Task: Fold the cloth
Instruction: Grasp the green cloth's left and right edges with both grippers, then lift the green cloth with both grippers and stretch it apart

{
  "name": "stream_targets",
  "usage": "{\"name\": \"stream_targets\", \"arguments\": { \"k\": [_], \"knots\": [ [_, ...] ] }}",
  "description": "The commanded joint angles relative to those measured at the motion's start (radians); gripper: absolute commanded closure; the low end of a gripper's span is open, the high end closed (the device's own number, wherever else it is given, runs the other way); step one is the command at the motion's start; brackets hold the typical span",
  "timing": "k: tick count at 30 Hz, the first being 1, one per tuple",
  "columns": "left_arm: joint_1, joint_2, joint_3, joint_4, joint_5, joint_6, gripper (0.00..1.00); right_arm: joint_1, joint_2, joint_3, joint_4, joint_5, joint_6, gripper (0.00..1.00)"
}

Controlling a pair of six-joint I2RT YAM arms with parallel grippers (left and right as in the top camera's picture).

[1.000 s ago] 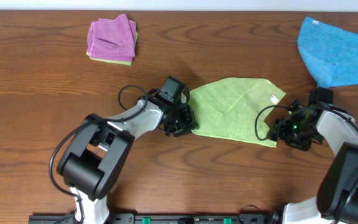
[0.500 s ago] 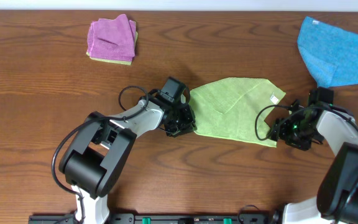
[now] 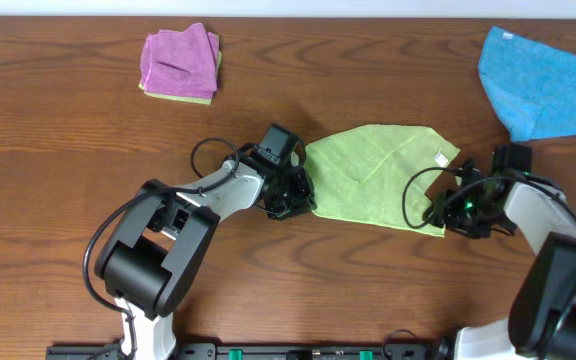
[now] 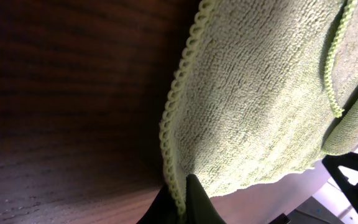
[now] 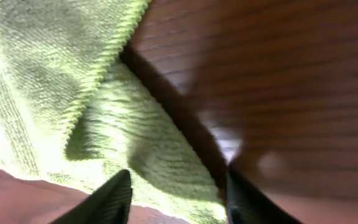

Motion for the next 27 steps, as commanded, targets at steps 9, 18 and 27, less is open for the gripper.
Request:
{"name": "stream_targets", "arguments": {
  "k": [9, 18, 27],
  "knots": [
    [0.001, 0.016, 0.007, -0.001, -0.029, -0.010, 0.94, 0.035, 0.051, -0.085, 0.001, 0.123, 0.085, 0.98],
    [0.032, -0.026, 0.032, -0.063, 0.046, 0.008, 0.94, 0.035, 0.035, 0.009, -0.166, 0.069, 0.124, 0.98],
    [0.108, -0.250, 0.133, -0.200, 0.024, 0.037, 0.94, 0.047, -0.129, 0.256, -0.384, 0.015, 0.121, 0.98]
  ]
}}
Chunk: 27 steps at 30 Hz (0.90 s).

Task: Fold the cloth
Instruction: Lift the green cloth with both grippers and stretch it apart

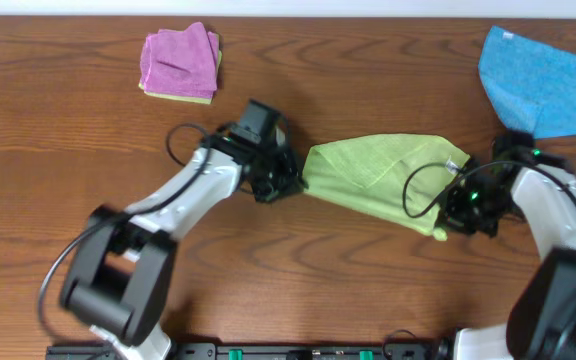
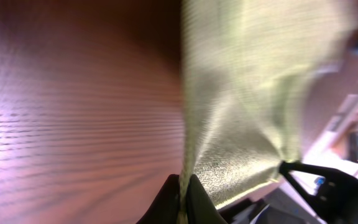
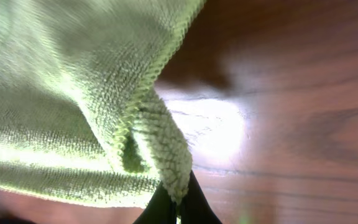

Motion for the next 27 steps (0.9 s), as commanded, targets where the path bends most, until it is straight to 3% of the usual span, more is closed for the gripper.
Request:
{"name": "stream_targets", "arguments": {
  "k": [1, 9, 16, 21, 24, 27],
  "knots": [
    [0.020, -0.085, 0.055, -0.006, -0.014, 0.021, 0.94, 0.026, -0.090, 0.076, -0.019, -0.042, 0.006, 0.99],
    [0.033, -0.135, 0.182, -0.009, -0.032, 0.025, 0.94, 0.115, -0.203, 0.235, 0.100, -0.113, 0.103, 0.98],
    [0.095, -0.138, 0.432, -0.149, -0.181, 0.140, 0.94, 0.130, -0.205, 0.375, 0.203, -0.108, 0.118, 0.99],
    [0.105, -0.138, 0.543, -0.300, -0.301, 0.209, 0.94, 0.131, -0.204, 0.383, 0.133, -0.109, 0.118, 0.99],
    [0.105, -0.138, 0.544, -0.391, -0.309, 0.235, 0.94, 0.134, -0.204, 0.382, 0.039, -0.109, 0.119, 0.98],
    [0.105, -0.138, 0.544, -0.414, -0.349, 0.247, 0.94, 0.135, -0.204, 0.382, 0.051, -0.108, 0.126, 0.99]
  ]
}}
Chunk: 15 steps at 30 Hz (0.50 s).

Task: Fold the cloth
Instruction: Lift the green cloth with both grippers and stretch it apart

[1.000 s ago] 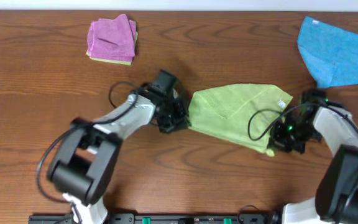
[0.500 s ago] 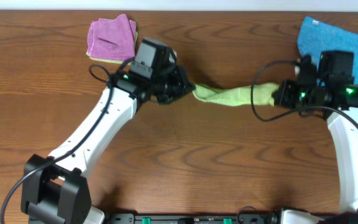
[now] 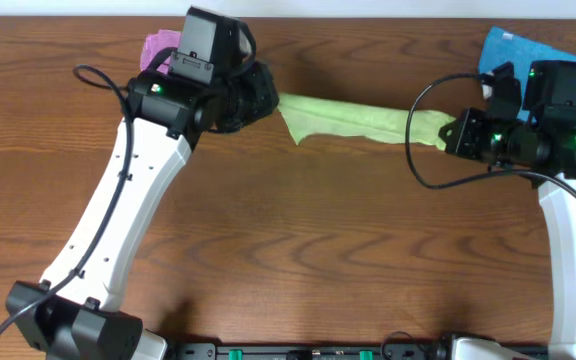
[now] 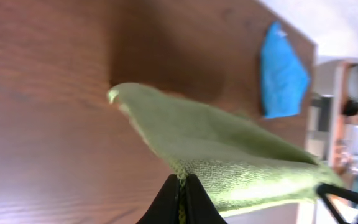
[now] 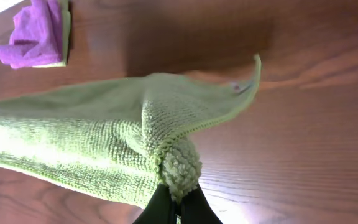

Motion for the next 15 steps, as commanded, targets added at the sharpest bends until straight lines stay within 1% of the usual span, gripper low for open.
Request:
{"name": "stream_targets", "arguments": {
  "k": [1, 3, 7, 9, 11, 15],
  "knots": [
    [0.007, -0.006, 0.012, 0.008, -0.078, 0.051, 0.94, 0.006, -0.008, 0.013, 0.035, 0.012, 0.014, 0.99],
    [0.007, -0.006, 0.012, 0.010, -0.080, 0.051, 0.94, 0.008, -0.008, 0.013, 0.063, 0.011, 0.026, 0.98],
    [0.005, -0.006, 0.012, -0.003, -0.084, 0.060, 0.94, 0.023, -0.008, 0.004, 0.056, 0.012, 0.024, 0.99],
    [0.005, -0.006, 0.012, 0.005, -0.121, 0.068, 0.94, 0.035, 0.000, 0.001, 0.068, 0.016, 0.024, 0.98],
    [0.005, -0.004, 0.012, 0.026, -0.159, 0.098, 0.94, 0.054, 0.023, 0.001, 0.102, 0.016, 0.024, 0.98],
    [0.006, 0.027, 0.012, 0.073, -0.190, 0.143, 0.94, 0.089, 0.090, 0.001, 0.200, 0.028, 0.009, 0.98]
  ]
}}
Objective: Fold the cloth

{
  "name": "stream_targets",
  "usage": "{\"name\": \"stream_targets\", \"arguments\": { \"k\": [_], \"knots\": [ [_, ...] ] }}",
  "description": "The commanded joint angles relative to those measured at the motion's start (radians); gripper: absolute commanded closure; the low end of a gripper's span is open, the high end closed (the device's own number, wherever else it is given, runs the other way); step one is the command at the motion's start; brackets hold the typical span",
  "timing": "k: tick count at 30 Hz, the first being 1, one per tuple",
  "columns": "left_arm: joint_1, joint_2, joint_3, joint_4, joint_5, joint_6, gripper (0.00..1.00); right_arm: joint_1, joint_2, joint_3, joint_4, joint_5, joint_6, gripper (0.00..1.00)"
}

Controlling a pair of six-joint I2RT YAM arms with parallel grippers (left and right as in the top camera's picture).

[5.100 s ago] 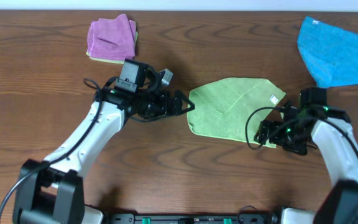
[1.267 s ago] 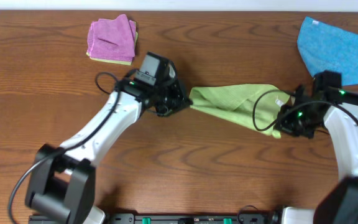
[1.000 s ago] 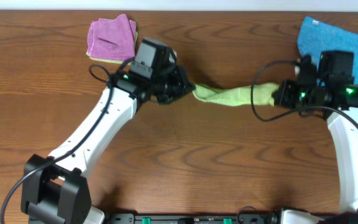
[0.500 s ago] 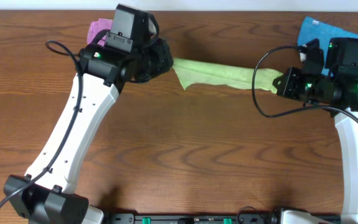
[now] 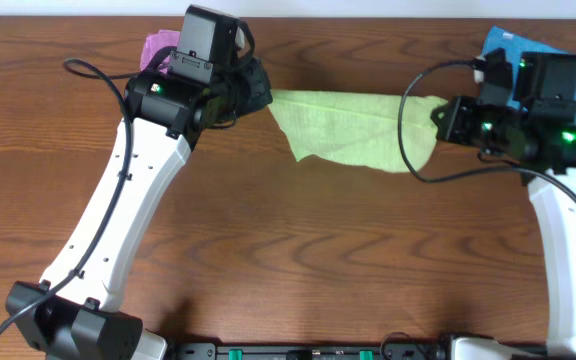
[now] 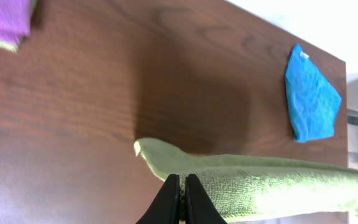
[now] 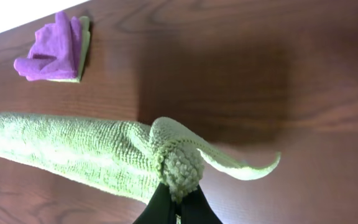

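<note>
The green cloth [image 5: 350,125] hangs in the air above the table, stretched between both arms, its lower edge drooping. My left gripper [image 5: 265,97] is shut on its left end; the left wrist view shows the cloth [image 6: 272,186] pinched at the gripper [image 6: 181,186]. My right gripper [image 5: 438,112] is shut on the right end, with the cloth [image 7: 86,149] bunched in the gripper [image 7: 179,202] in the right wrist view.
A folded purple cloth on a yellow one [image 5: 158,50] lies at the back left, partly under the left arm; the purple cloth [image 7: 53,53] also shows in the right wrist view. A blue cloth [image 5: 548,60] lies at the back right, and the blue cloth [image 6: 312,96] shows in the left wrist view.
The cloth hung as a narrow band between the grippers; now it hangs wider, its lower edge dropped toward the front. Both grippers remain raised and shut on it.
The cloth lay flat mid-table with both grippers low at its left and right ends. Then both were shut on its ends. Then the arms were raised toward the back with the cloth stretched between them, and now it hangs spread in the air.
</note>
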Motion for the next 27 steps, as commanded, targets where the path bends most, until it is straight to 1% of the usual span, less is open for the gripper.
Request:
{"name": "stream_targets", "arguments": {
  "k": [1, 4, 7, 12, 14, 17, 19, 22, 27],
  "knots": [
    [0.008, 0.037, 0.012, 0.032, -0.055, 0.067, 0.94, 0.029, 0.070, 0.001, 0.073, 0.031, 0.000, 0.99],
    [0.021, 0.059, 0.012, 0.077, -0.050, 0.077, 0.94, 0.034, 0.107, 0.001, 0.172, 0.017, 0.008, 0.98],
    [0.036, 0.059, 0.013, 0.093, -0.048, 0.077, 0.94, 0.034, 0.109, 0.001, 0.201, 0.005, 0.008, 0.99],
    [0.028, 0.061, 0.012, -0.015, -0.050, 0.086, 0.94, 0.035, 0.109, 0.001, 0.053, 0.009, -0.030, 0.98],
    [0.027, 0.061, 0.014, 0.013, -0.066, 0.103, 0.94, 0.039, 0.109, 0.001, 0.039, 0.011, -0.053, 0.98],
    [0.047, 0.061, 0.028, 0.093, -0.066, 0.103, 0.94, 0.040, 0.108, 0.001, 0.099, 0.031, -0.056, 0.98],
    [0.057, 0.061, 0.043, 0.117, -0.067, 0.104, 0.94, 0.040, 0.109, 0.001, 0.145, 0.032, -0.056, 0.98],
    [0.068, 0.061, 0.065, 0.131, -0.066, 0.118, 0.94, 0.040, 0.109, 0.001, 0.205, 0.031, -0.051, 0.98],
    [0.070, 0.061, 0.100, 0.130, -0.067, 0.137, 0.94, 0.040, 0.109, 0.001, 0.215, 0.031, -0.044, 0.98]
  ]
}}
